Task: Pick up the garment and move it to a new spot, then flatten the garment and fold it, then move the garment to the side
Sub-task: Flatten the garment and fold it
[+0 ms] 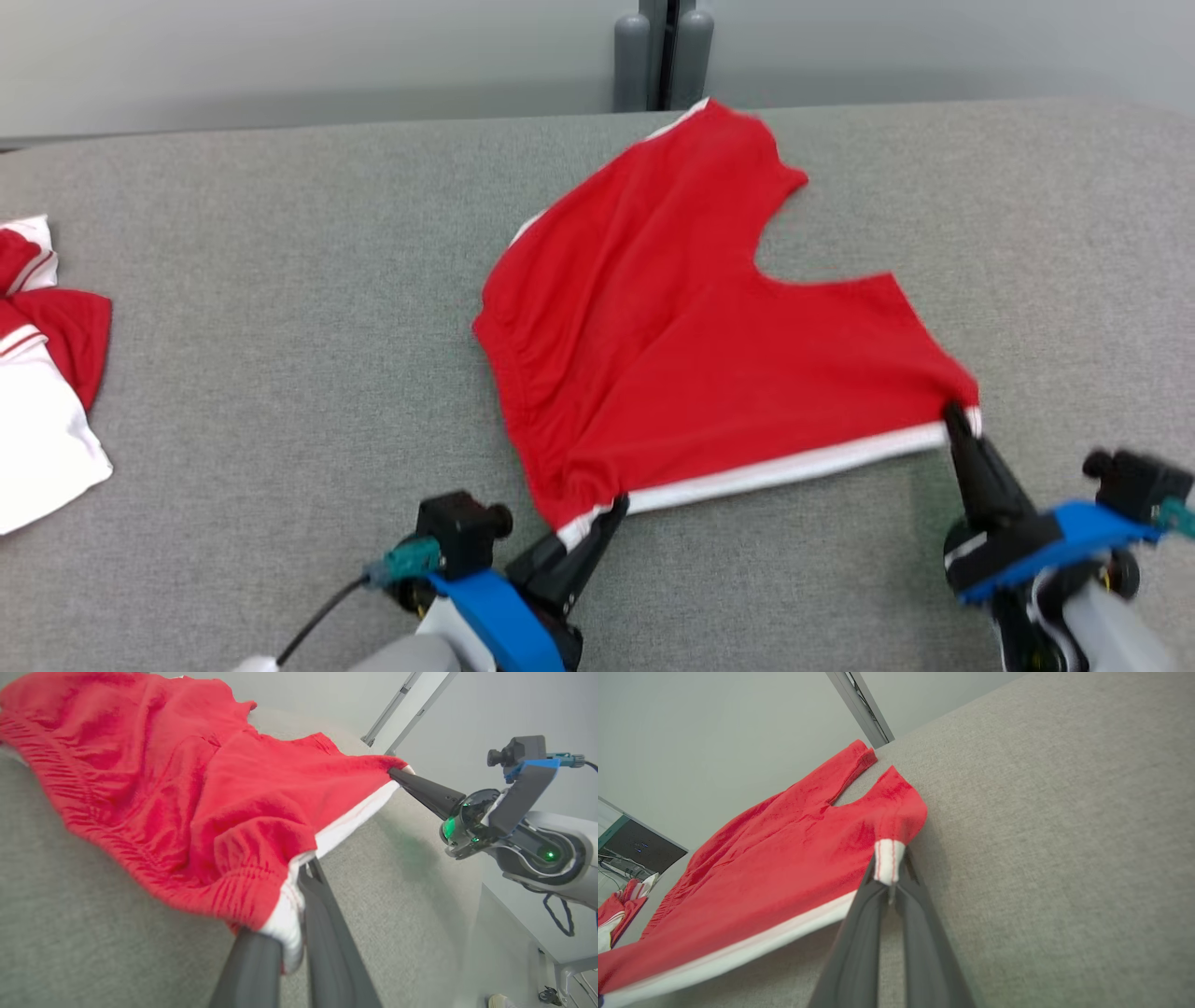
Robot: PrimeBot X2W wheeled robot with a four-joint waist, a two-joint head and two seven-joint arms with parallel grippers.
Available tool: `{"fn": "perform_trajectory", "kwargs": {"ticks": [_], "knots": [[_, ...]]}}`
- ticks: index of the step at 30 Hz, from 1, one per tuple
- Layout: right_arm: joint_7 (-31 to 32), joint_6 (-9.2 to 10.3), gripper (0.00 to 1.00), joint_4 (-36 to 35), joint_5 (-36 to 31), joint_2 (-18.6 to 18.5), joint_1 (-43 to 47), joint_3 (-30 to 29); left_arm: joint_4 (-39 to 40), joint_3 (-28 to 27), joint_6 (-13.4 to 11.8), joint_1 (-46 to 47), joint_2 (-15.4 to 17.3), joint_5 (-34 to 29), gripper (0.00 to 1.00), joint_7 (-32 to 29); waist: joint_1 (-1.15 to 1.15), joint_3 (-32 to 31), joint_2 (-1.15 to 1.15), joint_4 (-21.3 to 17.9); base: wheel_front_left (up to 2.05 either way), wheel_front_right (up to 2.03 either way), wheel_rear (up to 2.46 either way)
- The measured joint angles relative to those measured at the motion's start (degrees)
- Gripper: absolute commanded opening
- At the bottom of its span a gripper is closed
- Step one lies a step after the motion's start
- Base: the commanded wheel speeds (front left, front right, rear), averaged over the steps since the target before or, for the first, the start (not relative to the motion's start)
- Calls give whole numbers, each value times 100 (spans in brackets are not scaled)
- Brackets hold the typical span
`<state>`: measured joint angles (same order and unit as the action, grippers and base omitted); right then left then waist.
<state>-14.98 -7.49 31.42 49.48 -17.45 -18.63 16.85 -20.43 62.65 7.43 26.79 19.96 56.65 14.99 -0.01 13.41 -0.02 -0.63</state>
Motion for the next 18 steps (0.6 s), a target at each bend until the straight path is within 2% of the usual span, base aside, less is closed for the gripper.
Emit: {"fn": "perform_trajectory", "kwargs": {"ticks": [9,18], "knots": [[0,0,0,-815,-258,300,1960,-428,314,-88,-67,-1050,88,-234,0,0,0,-459,-1,-39,0,0,0],[294,-1,0,-1527,-536,519,2531,-1113,505,-14,-87,-1251,142,-327,0,0,1,-557,1,-2,0,0,0]]}}
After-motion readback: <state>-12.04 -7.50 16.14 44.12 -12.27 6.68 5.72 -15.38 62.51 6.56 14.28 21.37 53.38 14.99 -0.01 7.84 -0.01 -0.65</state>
